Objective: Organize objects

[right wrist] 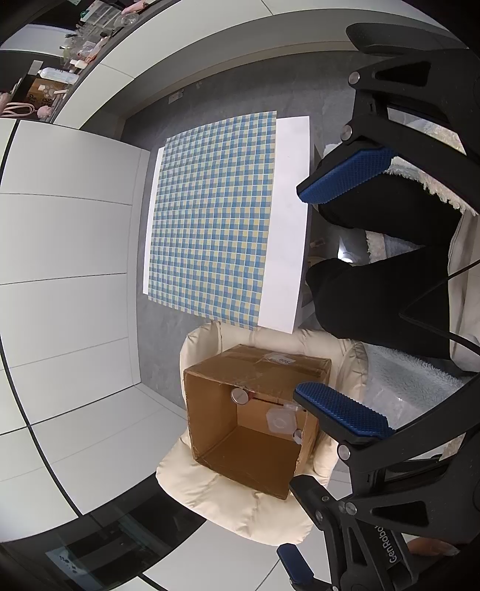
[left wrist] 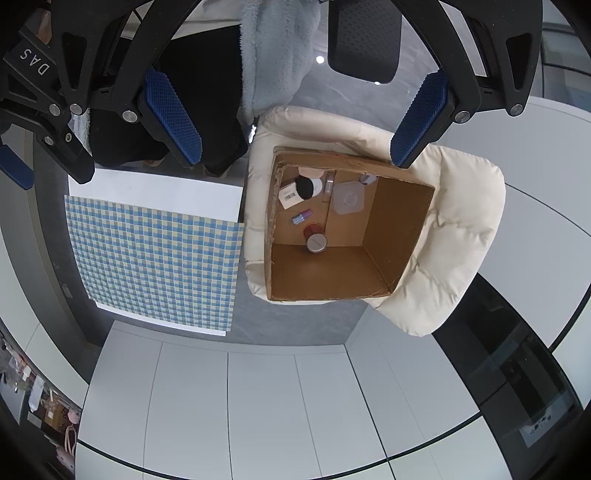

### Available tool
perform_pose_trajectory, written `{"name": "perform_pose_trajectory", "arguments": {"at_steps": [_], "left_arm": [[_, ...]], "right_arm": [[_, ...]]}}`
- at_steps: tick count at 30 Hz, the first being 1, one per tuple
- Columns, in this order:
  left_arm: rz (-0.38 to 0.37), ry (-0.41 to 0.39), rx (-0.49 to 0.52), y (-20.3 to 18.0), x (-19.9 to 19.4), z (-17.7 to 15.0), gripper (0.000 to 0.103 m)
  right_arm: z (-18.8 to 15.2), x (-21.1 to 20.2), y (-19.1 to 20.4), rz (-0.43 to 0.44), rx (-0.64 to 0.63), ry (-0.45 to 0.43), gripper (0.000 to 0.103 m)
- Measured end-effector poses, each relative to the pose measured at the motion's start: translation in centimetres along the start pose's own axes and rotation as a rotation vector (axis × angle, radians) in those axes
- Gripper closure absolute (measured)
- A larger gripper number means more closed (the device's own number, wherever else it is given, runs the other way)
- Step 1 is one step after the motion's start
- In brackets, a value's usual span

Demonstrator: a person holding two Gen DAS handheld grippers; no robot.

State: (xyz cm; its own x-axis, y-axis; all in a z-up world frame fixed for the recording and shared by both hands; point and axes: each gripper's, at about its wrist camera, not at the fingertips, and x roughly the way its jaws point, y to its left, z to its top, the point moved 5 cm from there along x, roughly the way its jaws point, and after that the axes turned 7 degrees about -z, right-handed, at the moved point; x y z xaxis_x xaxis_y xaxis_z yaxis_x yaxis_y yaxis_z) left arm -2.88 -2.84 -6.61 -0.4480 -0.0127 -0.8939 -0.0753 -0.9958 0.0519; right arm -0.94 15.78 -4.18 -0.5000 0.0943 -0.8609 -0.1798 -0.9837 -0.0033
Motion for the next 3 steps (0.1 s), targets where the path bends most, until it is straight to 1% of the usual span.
{"name": "perform_pose_trajectory", "arguments": {"at_steps": [3], "left_arm": [[-0.005,0.005,-0.003,-0.05,0.08,-0.01,0.001]], "right_arm": [[0.00,0.21,0.01,0.001,0.002,0.006,0.004]]}}
